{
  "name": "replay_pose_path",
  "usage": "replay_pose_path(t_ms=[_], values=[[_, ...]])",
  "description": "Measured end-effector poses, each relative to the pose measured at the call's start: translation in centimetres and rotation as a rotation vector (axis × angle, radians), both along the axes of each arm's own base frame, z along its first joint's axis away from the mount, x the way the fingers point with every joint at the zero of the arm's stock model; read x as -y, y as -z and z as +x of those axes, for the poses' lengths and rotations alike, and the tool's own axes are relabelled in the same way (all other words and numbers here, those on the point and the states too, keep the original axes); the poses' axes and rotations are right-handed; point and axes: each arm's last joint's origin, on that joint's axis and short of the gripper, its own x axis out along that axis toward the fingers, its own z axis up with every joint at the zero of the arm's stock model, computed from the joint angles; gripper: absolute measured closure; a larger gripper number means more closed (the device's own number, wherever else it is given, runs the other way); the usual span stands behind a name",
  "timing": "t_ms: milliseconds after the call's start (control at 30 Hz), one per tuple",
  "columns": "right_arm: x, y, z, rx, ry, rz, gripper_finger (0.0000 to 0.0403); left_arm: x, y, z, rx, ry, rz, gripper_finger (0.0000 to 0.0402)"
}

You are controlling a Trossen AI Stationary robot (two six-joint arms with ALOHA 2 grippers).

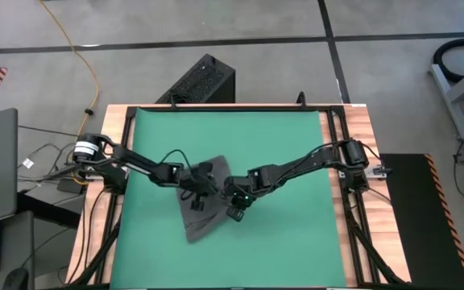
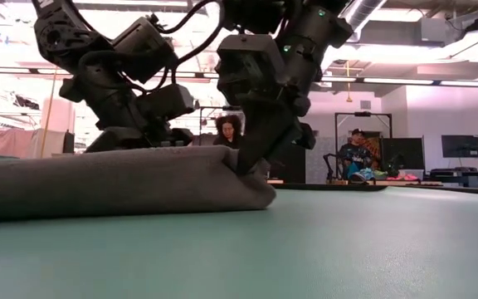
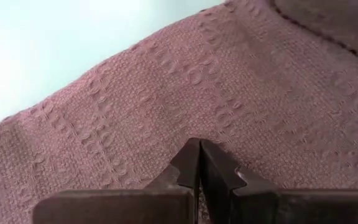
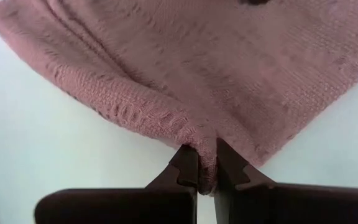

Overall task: Roll towel
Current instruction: Roll the gray towel

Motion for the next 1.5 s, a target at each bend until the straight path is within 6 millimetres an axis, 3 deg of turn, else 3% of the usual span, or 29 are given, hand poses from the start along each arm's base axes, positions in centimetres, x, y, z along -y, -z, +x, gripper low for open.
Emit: replay_pose_path(t_ms=[667, 833, 1000, 1133, 1233, 1367, 1500], values=[[3.8, 0.5, -0.4, -0.078, 0.055, -0.047, 0.0373, 0.3, -0.1, 0.1, -0.001, 0.037, -0.01, 0.0402], [4.2, 2.3, -0.6, -0.149, 0.075, -0.04, 0.0373, 0.2, -0.7, 0.2, -0.003, -0.028, -0.012, 0.0402], [3.2, 3.1, -0.4, -0.163, 0.053, -0.027, 0.0373, -0.1, -2.6, -0.1, 0.024, -0.097, 0.06, 0.0402], [2.9, 3.2, -0.4, -0.159, 0.06, -0.02, 0.0373, -0.4, -5.4, -0.6, 0.042, -0.129, 0.146, 0.0402], [2.9, 3.2, -0.4, -0.166, 0.065, -0.021, 0.0373, -0.1, -8.4, -1.2, 0.112, -0.114, 0.099, 0.0402], [2.9, 3.3, -0.3, -0.159, 0.068, -0.019, 0.0373, 2.4, -12.5, -1.9, 0.307, 0.054, -0.113, 0.0402], [3.1, 3.3, -0.3, -0.153, 0.071, -0.013, 0.0373, 5.5, -12.8, -2.6, 0.282, 0.19, -0.233, 0.0402]])
